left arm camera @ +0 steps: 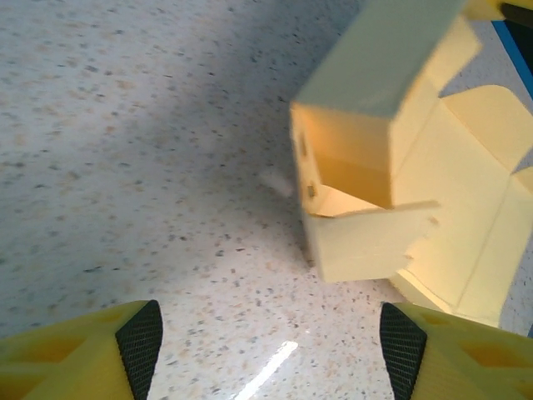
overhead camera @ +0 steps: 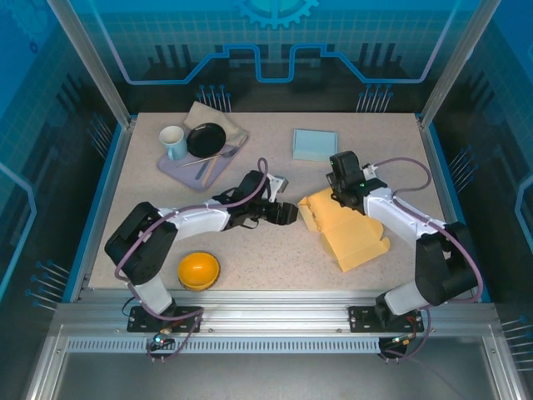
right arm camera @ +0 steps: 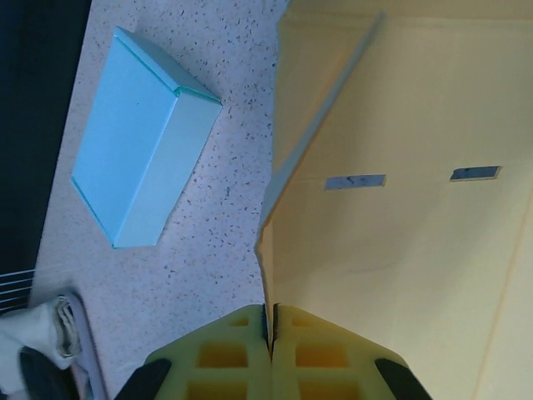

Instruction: Fold the paper box

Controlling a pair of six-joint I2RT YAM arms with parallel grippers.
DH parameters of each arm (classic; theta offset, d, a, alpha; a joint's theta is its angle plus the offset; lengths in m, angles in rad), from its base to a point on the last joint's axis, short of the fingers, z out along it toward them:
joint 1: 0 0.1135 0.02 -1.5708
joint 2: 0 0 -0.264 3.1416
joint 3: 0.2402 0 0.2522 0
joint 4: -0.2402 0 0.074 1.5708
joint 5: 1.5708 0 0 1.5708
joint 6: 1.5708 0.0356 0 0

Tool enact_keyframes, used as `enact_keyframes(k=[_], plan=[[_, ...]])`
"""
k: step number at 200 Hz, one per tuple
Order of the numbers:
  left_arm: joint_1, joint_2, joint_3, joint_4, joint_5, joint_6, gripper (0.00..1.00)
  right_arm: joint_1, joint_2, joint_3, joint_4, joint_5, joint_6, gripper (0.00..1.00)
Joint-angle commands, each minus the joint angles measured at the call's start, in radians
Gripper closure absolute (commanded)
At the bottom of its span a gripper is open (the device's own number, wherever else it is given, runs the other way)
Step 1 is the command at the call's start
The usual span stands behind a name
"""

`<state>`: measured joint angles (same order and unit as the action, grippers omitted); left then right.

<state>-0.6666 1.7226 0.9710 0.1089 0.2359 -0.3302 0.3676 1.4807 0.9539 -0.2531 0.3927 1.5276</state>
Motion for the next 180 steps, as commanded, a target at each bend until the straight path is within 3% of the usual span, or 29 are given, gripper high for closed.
enact_keyframes(k=[1, 61, 88, 180], plan=[[-0.007, 0.016, 0.032, -0.016, -0.033, 0.039, 0.28, -0.024, -0.012, -0.056, 0.179, -0.076, 0.066, 1.0], [-0.01, 0.042, 0.046, -0.025, -0.043, 0.047, 0.29, -0.028, 0.006, -0.152, 0.359, -0.15, 0.157, 1.0], [-0.014, 0.047, 0.046, -0.027, -0.051, 0.053, 0.31, -0.029, 0.019, -0.198, 0.513, -0.167, 0.094, 1.0], [-0.023, -0.017, -0.013, -0.026, -0.083, 0.067, 0.37, -0.046, 0.0, -0.338, 0.795, -0.197, -0.077, 1.0]])
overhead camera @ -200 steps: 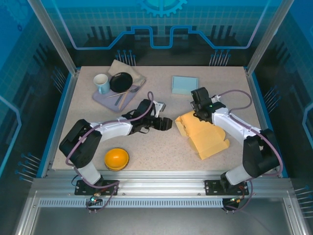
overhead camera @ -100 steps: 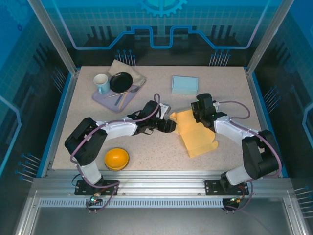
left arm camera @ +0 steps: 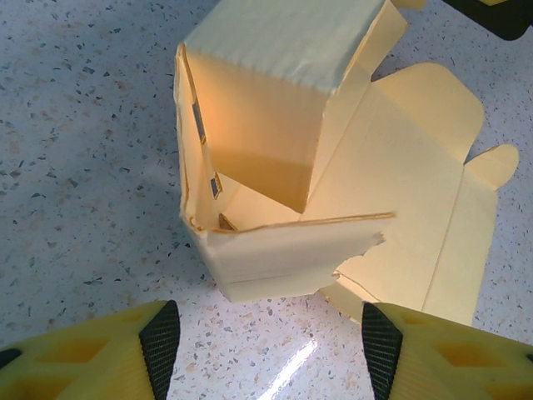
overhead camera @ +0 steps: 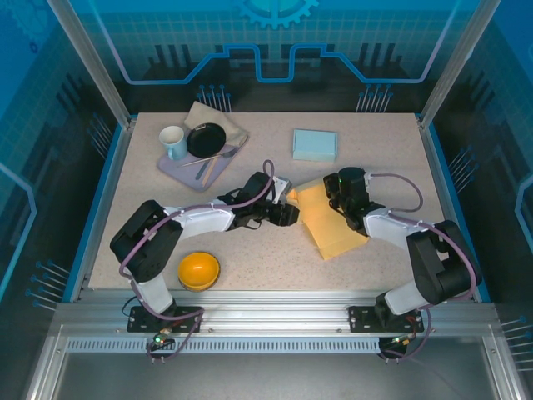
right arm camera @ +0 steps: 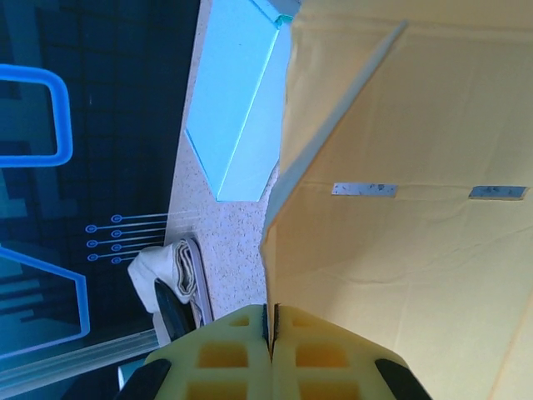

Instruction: Fold the paper box

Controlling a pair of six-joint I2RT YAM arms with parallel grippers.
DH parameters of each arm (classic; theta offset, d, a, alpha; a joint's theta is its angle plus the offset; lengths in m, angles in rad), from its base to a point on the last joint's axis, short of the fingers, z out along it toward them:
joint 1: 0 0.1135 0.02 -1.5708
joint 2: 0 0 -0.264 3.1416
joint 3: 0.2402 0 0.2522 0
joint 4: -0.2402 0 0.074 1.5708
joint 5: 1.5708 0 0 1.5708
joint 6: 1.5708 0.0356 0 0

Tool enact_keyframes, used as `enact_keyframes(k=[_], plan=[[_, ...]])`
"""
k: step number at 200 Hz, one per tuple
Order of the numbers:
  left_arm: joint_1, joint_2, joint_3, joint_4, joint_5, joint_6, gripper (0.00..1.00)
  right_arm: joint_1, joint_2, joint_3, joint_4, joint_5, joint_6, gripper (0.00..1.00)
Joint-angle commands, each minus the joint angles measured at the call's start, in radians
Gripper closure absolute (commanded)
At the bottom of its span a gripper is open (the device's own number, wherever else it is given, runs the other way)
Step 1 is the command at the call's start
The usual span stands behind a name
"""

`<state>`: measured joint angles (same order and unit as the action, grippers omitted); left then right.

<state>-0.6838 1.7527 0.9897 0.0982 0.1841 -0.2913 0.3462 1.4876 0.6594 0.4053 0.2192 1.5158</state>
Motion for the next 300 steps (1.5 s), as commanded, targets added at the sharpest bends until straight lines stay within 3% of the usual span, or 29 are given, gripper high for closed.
enact_keyframes(k=[1, 49, 80, 151, 221, 300], plan=[[-0.006, -0.05, -0.033, -0.017, -0.033, 0.029, 0.37, -0.026, -0.005, -0.044, 0.141, -0.026, -0.064, 1.0], [0.005, -0.169, -0.078, -0.073, -0.107, 0.076, 0.36, -0.038, 0.077, -0.102, 0.364, -0.098, 0.041, 1.0], [0.045, -0.233, -0.119, -0.093, -0.119, 0.083, 0.36, 0.003, 0.119, -0.116, 0.46, -0.047, 0.123, 1.0], [0.107, -0.31, -0.184, -0.113, -0.187, 0.073, 0.36, 0.085, 0.146, -0.042, 0.452, 0.039, 0.199, 1.0], [0.145, -0.211, -0.124, -0.107, -0.256, 0.103, 0.37, 0.105, 0.221, -0.022, 0.475, 0.036, 0.207, 1.0], [0.137, -0.104, -0.09, -0.02, -0.112, 0.073, 0.38, 0.088, 0.235, -0.017, 0.479, 0.02, 0.185, 1.0]])
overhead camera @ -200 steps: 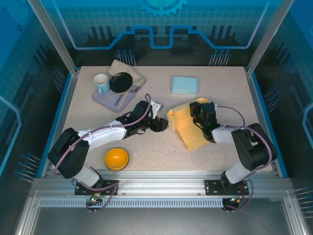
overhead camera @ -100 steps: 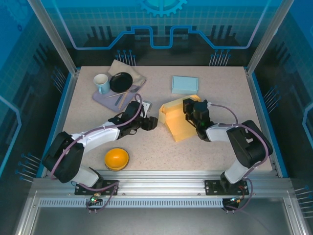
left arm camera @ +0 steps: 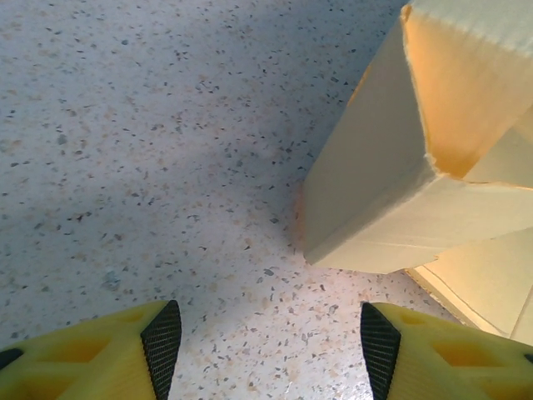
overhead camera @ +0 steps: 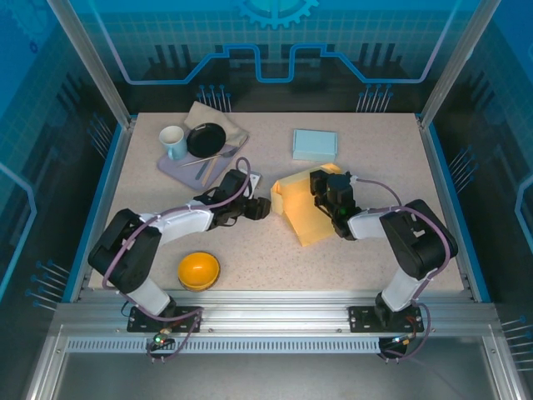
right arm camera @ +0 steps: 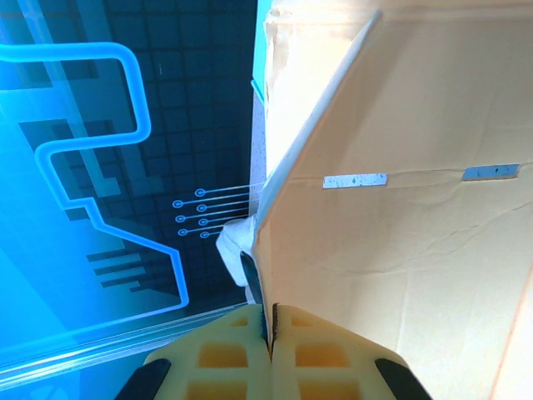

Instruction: Fold the paper box

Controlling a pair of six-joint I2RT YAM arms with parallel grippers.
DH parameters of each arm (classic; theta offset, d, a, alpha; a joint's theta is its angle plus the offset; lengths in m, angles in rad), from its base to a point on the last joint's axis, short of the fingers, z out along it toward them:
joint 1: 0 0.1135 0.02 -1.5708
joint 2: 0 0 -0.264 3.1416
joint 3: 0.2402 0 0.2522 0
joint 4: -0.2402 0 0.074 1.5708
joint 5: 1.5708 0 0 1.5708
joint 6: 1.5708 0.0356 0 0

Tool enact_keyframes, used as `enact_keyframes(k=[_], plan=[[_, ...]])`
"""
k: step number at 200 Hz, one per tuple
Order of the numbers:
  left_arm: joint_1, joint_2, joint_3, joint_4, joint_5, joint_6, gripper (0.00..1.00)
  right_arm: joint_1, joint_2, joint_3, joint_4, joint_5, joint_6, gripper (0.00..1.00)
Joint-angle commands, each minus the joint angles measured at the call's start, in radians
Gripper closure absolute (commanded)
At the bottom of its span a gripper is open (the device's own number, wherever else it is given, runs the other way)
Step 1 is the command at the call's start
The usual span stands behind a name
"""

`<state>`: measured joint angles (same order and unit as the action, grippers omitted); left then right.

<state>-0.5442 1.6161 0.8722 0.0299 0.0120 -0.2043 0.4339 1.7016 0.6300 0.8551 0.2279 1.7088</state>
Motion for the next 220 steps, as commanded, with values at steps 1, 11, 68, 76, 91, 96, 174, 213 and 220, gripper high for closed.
enact_keyframes(k=[1, 11, 68, 76, 91, 96, 174, 213, 220], plan=[[-0.005, 0.034, 0.028, 0.049, 0.061, -0.014, 0.38, 0.0, 0.021, 0.013, 0.03, 0.01, -0.007, 1.0], [-0.021, 0.052, 0.041, 0.048, 0.059, -0.015, 0.38, 0.0, 0.026, 0.015, 0.032, 0.007, -0.005, 1.0], [-0.065, 0.145, 0.114, 0.024, -0.046, -0.033, 0.38, 0.0, 0.042, 0.012, 0.047, -0.011, 0.0, 1.0], [-0.068, 0.151, 0.12, 0.02, -0.063, -0.031, 0.39, -0.001, 0.044, 0.01, 0.049, -0.014, 0.001, 1.0], [-0.067, 0.161, 0.125, 0.017, -0.096, -0.026, 0.4, -0.003, 0.044, 0.008, 0.05, -0.022, 0.0, 1.0], [-0.066, 0.163, 0.126, 0.016, -0.106, -0.024, 0.41, -0.002, 0.044, 0.009, 0.05, -0.023, 0.0, 1.0], [-0.099, 0.177, 0.16, 0.049, -0.061, -0.042, 0.44, -0.007, 0.056, 0.009, 0.058, -0.039, 0.003, 1.0], [-0.15, 0.19, 0.186, 0.058, -0.063, -0.071, 0.43, -0.006, 0.071, 0.01, 0.07, -0.034, 0.004, 1.0], [-0.151, 0.199, 0.194, 0.052, -0.071, -0.073, 0.43, -0.006, 0.076, 0.009, 0.074, -0.035, 0.008, 1.0]])
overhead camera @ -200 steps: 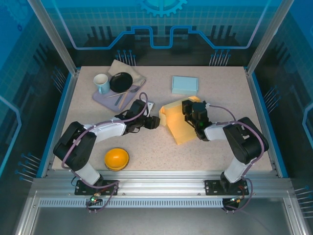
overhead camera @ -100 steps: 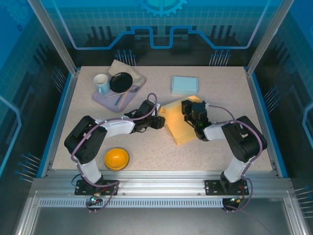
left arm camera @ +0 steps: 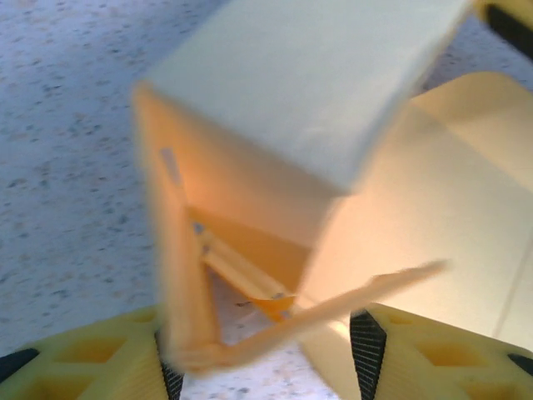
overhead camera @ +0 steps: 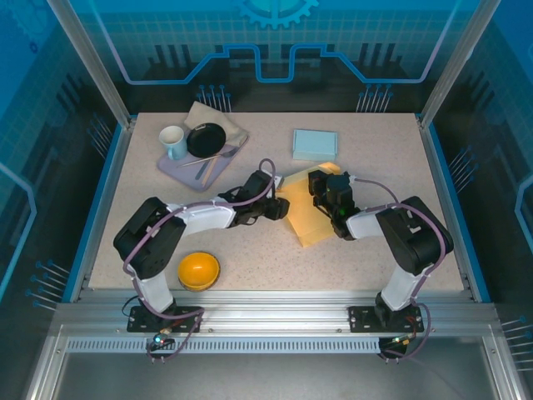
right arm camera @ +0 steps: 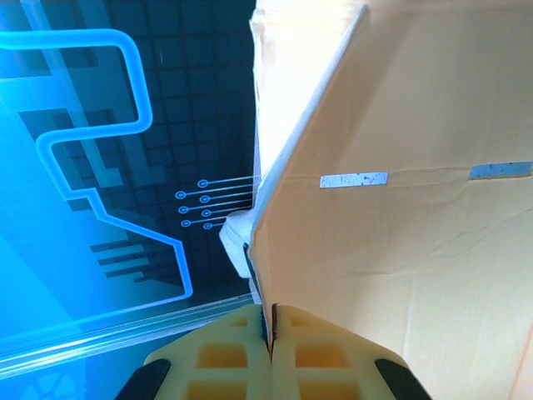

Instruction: Fold the paper box

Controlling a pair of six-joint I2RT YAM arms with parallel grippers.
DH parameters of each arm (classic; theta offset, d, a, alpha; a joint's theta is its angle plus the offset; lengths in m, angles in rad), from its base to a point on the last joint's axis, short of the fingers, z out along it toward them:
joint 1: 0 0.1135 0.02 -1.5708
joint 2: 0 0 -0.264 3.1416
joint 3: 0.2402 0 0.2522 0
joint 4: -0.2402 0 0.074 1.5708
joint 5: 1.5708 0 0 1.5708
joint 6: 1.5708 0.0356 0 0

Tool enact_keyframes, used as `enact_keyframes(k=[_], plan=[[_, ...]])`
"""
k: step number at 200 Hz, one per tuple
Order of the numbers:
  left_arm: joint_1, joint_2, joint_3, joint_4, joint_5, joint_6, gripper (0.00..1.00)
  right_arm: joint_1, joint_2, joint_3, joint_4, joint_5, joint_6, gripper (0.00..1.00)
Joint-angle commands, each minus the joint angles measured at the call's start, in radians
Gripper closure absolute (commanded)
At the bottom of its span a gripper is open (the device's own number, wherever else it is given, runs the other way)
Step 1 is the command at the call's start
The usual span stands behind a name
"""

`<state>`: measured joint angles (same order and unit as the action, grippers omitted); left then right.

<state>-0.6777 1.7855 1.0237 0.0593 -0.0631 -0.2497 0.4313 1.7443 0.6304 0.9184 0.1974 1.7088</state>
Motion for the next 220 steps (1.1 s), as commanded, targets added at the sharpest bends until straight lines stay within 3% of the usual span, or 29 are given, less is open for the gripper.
enact_keyframes(k=[1, 83, 131, 190, 220], plan=[[-0.017, 0.032, 0.044, 0.021, 0.002, -0.028, 0.44, -0.003, 0.033, 0.009, 0.012, -0.005, 0.009, 1.0], [-0.019, 0.091, 0.092, -0.033, -0.13, -0.026, 0.51, -0.003, 0.044, -0.002, 0.04, -0.021, 0.013, 1.0], [-0.017, 0.129, 0.146, -0.051, -0.206, -0.045, 0.48, -0.004, 0.047, -0.001, 0.046, -0.035, 0.011, 1.0], [-0.026, 0.182, 0.206, -0.117, -0.371, -0.065, 0.5, -0.009, 0.025, -0.018, 0.027, -0.03, 0.008, 1.0], [-0.03, 0.192, 0.206, -0.158, -0.44, -0.08, 0.56, -0.014, 0.018, -0.024, 0.015, -0.024, 0.0, 1.0]])
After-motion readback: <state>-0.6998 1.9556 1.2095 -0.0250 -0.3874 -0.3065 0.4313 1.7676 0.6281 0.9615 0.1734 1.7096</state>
